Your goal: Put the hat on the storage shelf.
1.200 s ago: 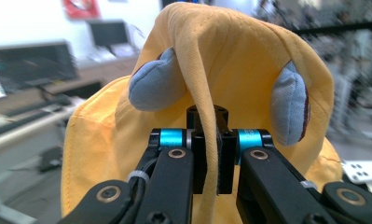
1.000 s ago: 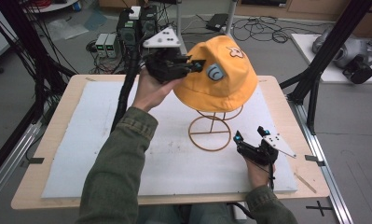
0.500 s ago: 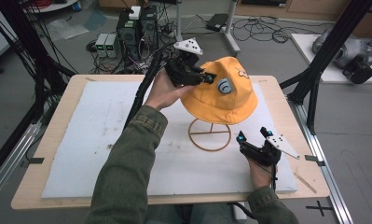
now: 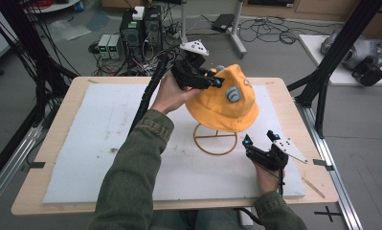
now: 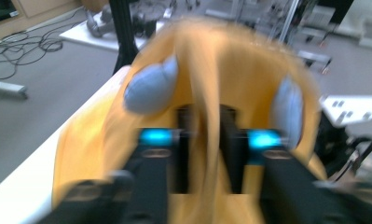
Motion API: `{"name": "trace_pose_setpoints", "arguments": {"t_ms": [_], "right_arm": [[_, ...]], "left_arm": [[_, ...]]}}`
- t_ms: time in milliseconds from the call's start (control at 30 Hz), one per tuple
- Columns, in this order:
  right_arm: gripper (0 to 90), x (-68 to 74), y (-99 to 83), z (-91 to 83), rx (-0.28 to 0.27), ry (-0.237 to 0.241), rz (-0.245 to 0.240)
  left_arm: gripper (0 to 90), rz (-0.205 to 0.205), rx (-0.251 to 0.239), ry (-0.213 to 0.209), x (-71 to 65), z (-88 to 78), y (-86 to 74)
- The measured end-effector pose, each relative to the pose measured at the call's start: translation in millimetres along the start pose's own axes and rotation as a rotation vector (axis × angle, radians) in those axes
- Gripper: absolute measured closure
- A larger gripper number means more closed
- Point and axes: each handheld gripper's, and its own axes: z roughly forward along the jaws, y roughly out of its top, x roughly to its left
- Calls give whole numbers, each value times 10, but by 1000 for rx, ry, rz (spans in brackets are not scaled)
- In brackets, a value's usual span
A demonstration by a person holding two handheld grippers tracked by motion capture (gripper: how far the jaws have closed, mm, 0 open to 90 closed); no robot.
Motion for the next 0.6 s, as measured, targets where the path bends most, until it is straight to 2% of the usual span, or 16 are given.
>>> {"name": "trace_pose_setpoints", "arguments": {"t_ms": [100,133,200,267,367,433,500,600], "right_arm": [[89,6,-2,3,3,2,7],[90,8,-2,4,3,2,6],[89,6,-3,4,4,1,2],[90,6,-4,4,5,2,-1],[90,5,-5,6,5,0,-5],[90,5,-8,8,9,-1,-2],[90,0,-9,10,8,1,-4],[90,3,-9,10,9,2,-2]], "left_arm": [[330,-9,-19,-5,25,-39,-4],[284,-7,-30,1,38,-56,-15],[201,-29,-70,16,64,-96,-53],[125,-39,-106,45,88,-147,-94],[124,-38,-119,82,102,-218,-131],[124,-31,-134,82,92,-274,-126],[125,-4,-157,112,49,-363,-101],[121,38,-228,200,-50,-576,-66]]}}
